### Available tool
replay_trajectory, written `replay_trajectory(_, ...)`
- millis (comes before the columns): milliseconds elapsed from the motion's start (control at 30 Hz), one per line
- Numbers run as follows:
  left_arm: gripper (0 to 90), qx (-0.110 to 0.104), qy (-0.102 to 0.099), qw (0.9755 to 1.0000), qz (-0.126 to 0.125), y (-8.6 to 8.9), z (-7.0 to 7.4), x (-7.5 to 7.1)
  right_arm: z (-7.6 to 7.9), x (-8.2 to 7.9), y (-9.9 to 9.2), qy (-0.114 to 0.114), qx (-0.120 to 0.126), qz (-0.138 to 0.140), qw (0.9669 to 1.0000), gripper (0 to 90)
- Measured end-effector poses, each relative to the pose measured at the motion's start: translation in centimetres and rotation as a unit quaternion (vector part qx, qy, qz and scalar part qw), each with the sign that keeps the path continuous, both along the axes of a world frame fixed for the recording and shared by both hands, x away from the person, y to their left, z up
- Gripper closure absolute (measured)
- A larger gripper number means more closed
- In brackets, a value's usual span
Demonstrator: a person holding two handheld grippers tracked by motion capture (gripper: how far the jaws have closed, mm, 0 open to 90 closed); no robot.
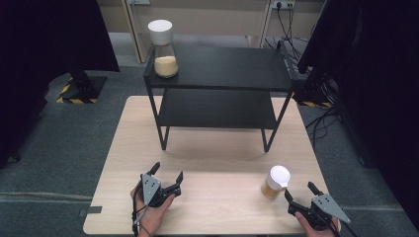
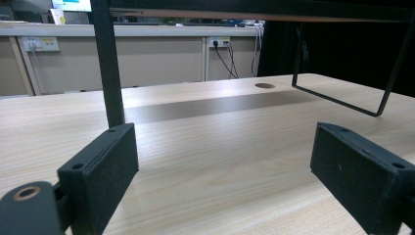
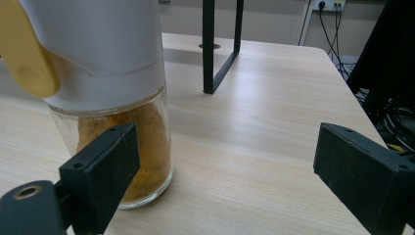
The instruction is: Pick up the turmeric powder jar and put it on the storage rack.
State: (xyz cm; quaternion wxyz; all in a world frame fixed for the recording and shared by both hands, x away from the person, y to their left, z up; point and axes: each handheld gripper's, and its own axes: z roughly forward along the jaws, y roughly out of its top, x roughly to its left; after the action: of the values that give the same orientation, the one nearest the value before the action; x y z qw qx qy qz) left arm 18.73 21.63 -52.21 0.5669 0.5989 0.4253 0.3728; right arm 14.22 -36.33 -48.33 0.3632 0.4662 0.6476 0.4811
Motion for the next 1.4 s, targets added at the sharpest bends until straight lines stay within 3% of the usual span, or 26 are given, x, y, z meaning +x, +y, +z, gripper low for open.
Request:
replay_trajectory(133, 10.1, 0.01, -0.002, 0.9999, -0.001, -0.2, 0.1, 0.0, 0.1, 0.0, -0.7, 0.003, 0.005, 0.019, 0.9998, 9.7)
replay_trajectory(300, 10.0, 0.005, 0.001, 1.0, 0.0, -0.1, 0.1, 0.0, 0.5, -0.2, -1.3, 0.002, 0.003, 0.046, 0.9989, 10.3)
replay_trajectory(633, 10.0, 0.008, -0.001, 1.0, -0.002, -0.1, 0.1, 0.0, 0.9, -0.2, -1.1, -0.007, 0.008, 0.092, 0.9957, 10.8)
replay_trajectory(1167, 10.0, 0.011, 0.0, 0.9999, -0.003, -0.2, 0.1, 0.0, 1.7, 2.3, 2.1, -0.015, -0.008, 0.097, 0.9952, 18.1)
replay_trajectory(1400, 10.0, 0.012, -0.001, 0.9999, -0.005, -0.2, 0.1, 0.0, 1.5, 2.8, 2.7, -0.01, -0.019, 0.091, 0.9956, 26.7)
